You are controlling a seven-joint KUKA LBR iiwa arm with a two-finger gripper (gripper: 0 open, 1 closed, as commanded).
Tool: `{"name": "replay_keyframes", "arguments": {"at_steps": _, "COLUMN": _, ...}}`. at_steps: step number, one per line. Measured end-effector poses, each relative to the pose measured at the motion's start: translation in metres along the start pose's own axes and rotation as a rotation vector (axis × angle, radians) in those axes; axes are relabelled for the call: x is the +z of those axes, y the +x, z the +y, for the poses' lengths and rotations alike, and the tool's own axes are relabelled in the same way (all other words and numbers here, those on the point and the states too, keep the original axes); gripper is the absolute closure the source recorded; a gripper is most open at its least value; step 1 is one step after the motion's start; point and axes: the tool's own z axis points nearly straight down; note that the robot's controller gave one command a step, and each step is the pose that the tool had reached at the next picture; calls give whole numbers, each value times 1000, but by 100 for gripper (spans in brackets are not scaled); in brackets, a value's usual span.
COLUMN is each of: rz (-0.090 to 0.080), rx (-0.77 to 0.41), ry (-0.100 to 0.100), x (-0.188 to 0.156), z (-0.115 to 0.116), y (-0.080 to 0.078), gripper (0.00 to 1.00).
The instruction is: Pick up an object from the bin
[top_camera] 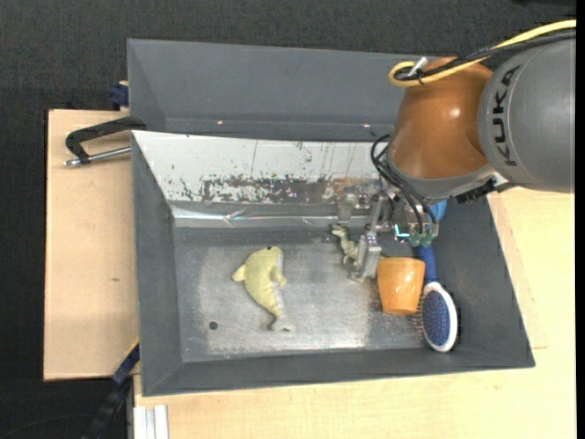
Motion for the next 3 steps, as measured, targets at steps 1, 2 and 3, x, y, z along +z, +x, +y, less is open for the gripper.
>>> {"name": "replay_keyframes", "arguments": {"at_steps": 1, "rz": -2, "rx": -105, "ry": 0, "x": 86, "z": -56, "y": -4, "gripper": 0}}
{"name": "replay_keyframes", "arguments": {"at_steps": 2, "rz": -9, "rx": -109, "ry": -1, "x": 82, "z": -53, "y": -5, "gripper": 100}}
{"name": "replay_keyframes", "arguments": {"at_steps": 3, "rz": -20, "rx": -134, "ry": 5, "x": -50, "z": -88, "y": 10, "gripper": 100}}
